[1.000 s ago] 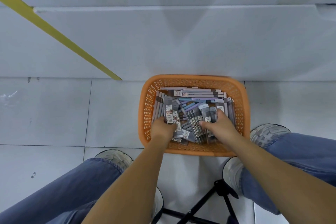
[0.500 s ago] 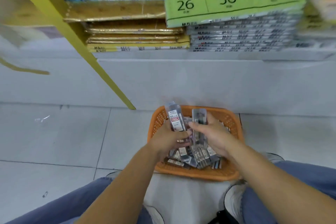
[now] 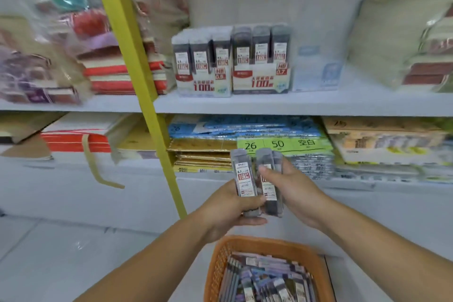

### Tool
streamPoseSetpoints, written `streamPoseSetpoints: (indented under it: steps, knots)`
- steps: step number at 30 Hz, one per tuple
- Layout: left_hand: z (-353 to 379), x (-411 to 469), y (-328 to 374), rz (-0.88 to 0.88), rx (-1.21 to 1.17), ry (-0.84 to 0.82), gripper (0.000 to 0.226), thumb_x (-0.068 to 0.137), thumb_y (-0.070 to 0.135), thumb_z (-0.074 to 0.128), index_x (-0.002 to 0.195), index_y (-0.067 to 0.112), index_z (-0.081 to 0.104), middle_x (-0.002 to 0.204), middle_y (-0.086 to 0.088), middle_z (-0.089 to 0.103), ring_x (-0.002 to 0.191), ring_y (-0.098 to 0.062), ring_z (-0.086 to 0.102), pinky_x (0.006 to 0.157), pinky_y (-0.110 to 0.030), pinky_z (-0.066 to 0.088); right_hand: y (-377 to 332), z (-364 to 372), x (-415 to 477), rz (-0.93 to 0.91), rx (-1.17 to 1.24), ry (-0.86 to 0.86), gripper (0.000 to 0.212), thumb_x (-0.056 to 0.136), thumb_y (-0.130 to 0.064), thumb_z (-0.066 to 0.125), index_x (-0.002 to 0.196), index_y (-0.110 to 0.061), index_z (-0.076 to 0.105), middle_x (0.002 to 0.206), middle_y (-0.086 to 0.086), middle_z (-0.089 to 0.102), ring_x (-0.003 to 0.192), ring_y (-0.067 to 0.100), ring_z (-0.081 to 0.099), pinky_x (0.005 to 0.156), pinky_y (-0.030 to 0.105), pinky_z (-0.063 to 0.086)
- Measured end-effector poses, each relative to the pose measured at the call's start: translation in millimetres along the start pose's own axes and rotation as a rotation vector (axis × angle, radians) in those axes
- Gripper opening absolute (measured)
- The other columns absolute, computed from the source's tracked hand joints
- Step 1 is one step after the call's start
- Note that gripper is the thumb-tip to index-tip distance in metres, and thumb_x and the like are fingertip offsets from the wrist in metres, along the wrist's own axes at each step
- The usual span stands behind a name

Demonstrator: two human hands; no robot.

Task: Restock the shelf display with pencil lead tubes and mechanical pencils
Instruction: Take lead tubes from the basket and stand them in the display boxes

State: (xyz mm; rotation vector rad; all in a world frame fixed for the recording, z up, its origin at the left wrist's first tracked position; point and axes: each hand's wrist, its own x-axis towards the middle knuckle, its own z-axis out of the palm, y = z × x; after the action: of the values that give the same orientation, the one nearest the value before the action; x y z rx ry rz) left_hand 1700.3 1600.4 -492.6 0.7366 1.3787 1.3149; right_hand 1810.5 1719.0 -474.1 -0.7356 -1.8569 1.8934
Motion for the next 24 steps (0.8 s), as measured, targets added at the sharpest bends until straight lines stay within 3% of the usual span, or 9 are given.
streamPoseSetpoints:
  steps: [3,5,8,11,15,18,22,24]
  knots:
    - [-2.3,-5.8,32.4,0.033,0.007,0.017,0.03,0.094,0.007,0.067,0.119,0.022,0.066,0.11,-0.001,0.077,0.098,-0.018,0.074,0.077,-0.031,0.06,-40.7,-10.4,-4.2,-0.149,-0.246,-0.014,0.018,0.089,-0.034,0.068,0.104,-0.04,0.06,0.093,-0.028,0.071,0.082,-0.009,0.066,0.066,0.014,0.047]
    - [-1.5,-6.4,45.4,0.043,-0.006,0.049,0.029,0.092,0.008,0.07,0.117,0.022,0.068,0.106,-0.003,0.077,0.092,-0.016,0.074,0.074,-0.03,0.059,-57.5,-18.2,-2.8,-0.193,-0.305,-0.008,0.024,0.082,-0.033,0.076,0.103,-0.036,0.064,0.086,-0.024,0.072,0.068,-0.008,0.065,0.056,0.01,0.046]
    - [2.9,-3.9,51.1,0.052,-0.056,0.058,0.025,0.092,0.011,0.07,0.115,0.023,0.069,0.097,-0.003,0.077,0.078,-0.013,0.068,0.067,-0.027,0.056,-67.3,-22.4,4.2,-0.203,-0.323,-0.011,0.037,0.078,-0.027,0.081,0.106,-0.035,0.058,0.084,-0.013,0.073,0.046,0.001,0.056,0.043,0.017,0.042]
    - [4.1,1.2,57.3,0.088,-0.06,0.069,0.024,0.095,0.015,0.067,0.118,0.022,0.066,0.087,-0.001,0.073,0.066,-0.009,0.061,0.065,-0.025,0.053,-72.7,-21.5,15.3,-0.24,-0.286,0.005,0.044,0.082,-0.022,0.078,0.113,-0.036,0.05,0.09,-0.012,0.075,0.052,0.005,0.062,0.047,0.021,0.045]
    - [-0.9,0.6,68.8,0.155,-0.078,0.115,0.024,0.098,0.021,0.065,0.121,0.026,0.064,0.107,-0.002,0.078,0.087,-0.013,0.074,0.069,-0.025,0.057,-79.7,-19.3,23.9,-0.298,-0.26,-0.03,0.028,0.092,-0.029,0.065,0.113,-0.045,0.053,0.087,-0.003,0.074,0.054,0.011,0.057,0.052,0.027,0.046]
    - [-0.7,-3.2,71.5,0.192,-0.066,0.125,0.023,0.1,0.024,0.062,0.122,0.027,0.062,0.108,-0.004,0.077,0.09,-0.016,0.074,0.063,-0.024,0.056,-82.6,-16.4,25.6,-0.27,-0.209,-0.037,0.021,0.098,-0.036,0.054,0.109,-0.054,0.055,0.083,0.0,0.073,0.057,0.013,0.057,0.052,0.028,0.045]
    - [-2.8,-2.9,75.1,0.229,-0.023,0.219,0.022,0.098,0.027,0.065,0.119,0.031,0.064,0.105,-0.002,0.076,0.071,-0.012,0.061,0.061,-0.023,0.052,-90.5,-16.0,26.7,-0.241,-0.039,-0.091,0.024,0.103,-0.032,0.044,0.112,-0.044,0.063,0.09,0.012,0.072,0.068,0.02,0.06,0.055,0.03,0.047]
    - [-3.3,-2.8,76.9,0.25,-0.015,0.242,0.023,0.096,0.027,0.067,0.118,0.033,0.064,0.102,0.002,0.076,0.061,-0.004,0.062,0.06,-0.023,0.051,-94.1,-17.2,25.8,-0.27,-0.046,-0.065,0.024,0.102,-0.028,0.047,0.114,-0.038,0.065,0.096,0.009,0.073,0.074,0.021,0.064,0.06,0.032,0.05]
